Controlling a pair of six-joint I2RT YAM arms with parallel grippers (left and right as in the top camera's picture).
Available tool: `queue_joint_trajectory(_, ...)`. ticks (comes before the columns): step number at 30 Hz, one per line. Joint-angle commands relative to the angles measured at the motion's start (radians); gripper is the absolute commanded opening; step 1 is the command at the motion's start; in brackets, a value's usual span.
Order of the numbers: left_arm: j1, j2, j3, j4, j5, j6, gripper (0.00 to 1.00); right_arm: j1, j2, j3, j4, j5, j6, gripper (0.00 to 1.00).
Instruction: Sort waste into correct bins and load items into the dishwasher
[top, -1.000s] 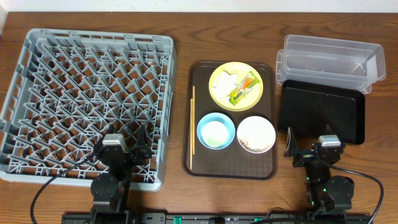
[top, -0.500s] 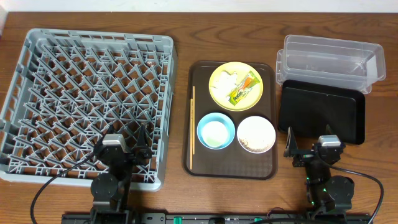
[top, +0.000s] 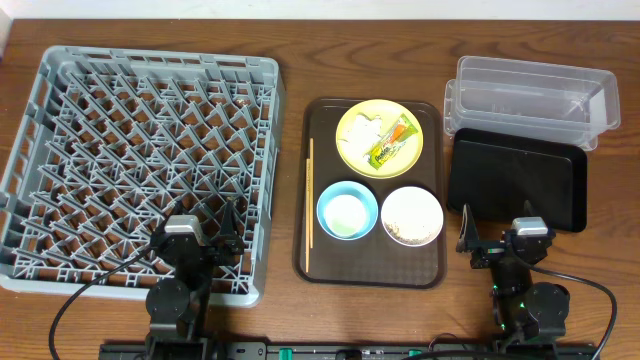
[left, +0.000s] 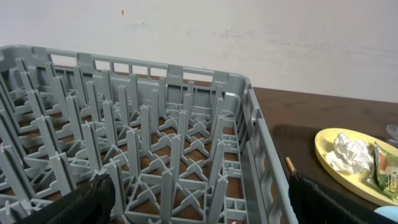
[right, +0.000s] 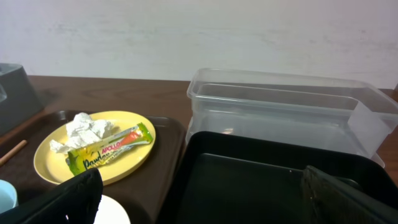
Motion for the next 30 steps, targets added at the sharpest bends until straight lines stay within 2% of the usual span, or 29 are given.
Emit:
queue_joint_trajectory(1,-0.004,-0.006,-0.011,-0.046,-0.031,0.002,0.91,-0.007,-0.003,-0.001,-0.003,-0.004,-0.003,0.99)
queue_joint_trajectory(27,-0.004,-0.006,-0.011,-0.046,-0.031,0.002,0.91,-0.007,-0.003,-0.001,-0.003,-0.004,-0.003,0.99)
queue_joint_trajectory(30,-0.004,-0.006,-0.011,-0.046,-0.030,-0.031,0.91,-0.007,-0.003,-0.001,-0.002,-0.005,0.000,0.99)
